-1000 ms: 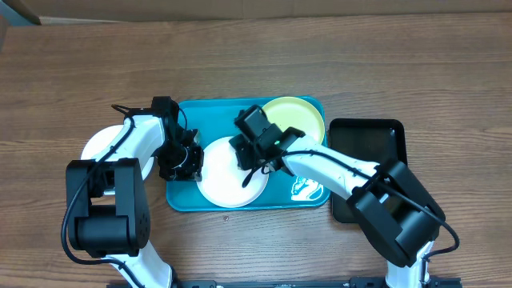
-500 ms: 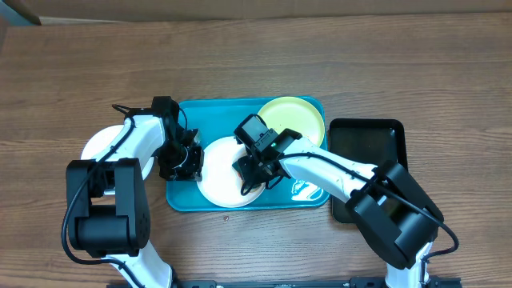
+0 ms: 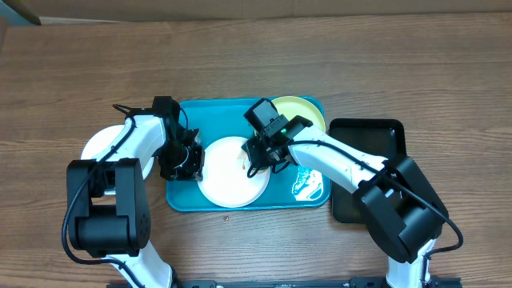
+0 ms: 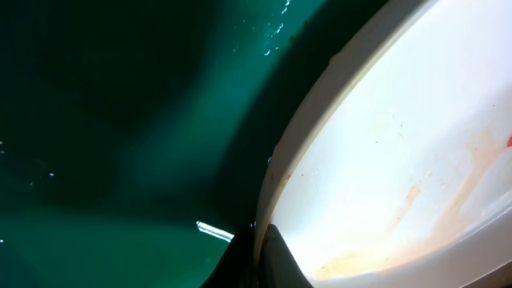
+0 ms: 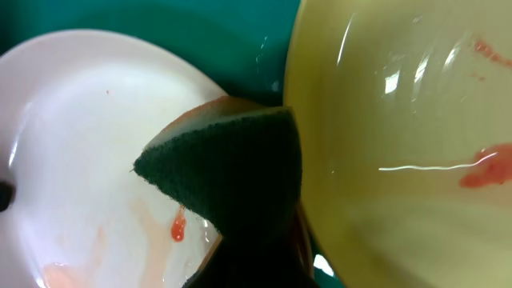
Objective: Clean dirty plates on tray and stack at the side
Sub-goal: 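Scrub the white plate with the sponge while left gripper holds its rim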
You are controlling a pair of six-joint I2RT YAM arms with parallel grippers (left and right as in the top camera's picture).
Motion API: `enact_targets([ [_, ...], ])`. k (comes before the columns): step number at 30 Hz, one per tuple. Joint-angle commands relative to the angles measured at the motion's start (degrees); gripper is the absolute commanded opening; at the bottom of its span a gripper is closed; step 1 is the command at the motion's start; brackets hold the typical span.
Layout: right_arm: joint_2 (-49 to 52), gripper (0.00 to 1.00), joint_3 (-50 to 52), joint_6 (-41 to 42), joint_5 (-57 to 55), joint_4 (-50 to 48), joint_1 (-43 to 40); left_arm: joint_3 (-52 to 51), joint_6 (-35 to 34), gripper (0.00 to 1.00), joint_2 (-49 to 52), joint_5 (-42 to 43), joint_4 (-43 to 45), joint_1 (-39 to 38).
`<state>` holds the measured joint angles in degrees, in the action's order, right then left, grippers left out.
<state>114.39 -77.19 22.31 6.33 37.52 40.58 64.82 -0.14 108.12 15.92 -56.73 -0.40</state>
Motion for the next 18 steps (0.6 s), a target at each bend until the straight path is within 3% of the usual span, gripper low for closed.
enact_targets([
  [1, 0.7, 0.09, 1.8, 0.4, 4.4, 0.8, 0.6, -0.9, -0.3, 0.04, 1.3, -0.9, -0.2, -0.5],
  [7, 0.7, 0.06, 1.7, -0.2, 13.4, 0.8, 1.2, -0.9, -0.3, 0.04, 1.3, -0.9, -0.2, -0.5],
  [18, -5.1, 0.04, -2.8, -3.5, 12.2, 2.1, 0.2, -0.9, -0.3, 0.04, 1.3, -0.9, -0.2, -0.5],
])
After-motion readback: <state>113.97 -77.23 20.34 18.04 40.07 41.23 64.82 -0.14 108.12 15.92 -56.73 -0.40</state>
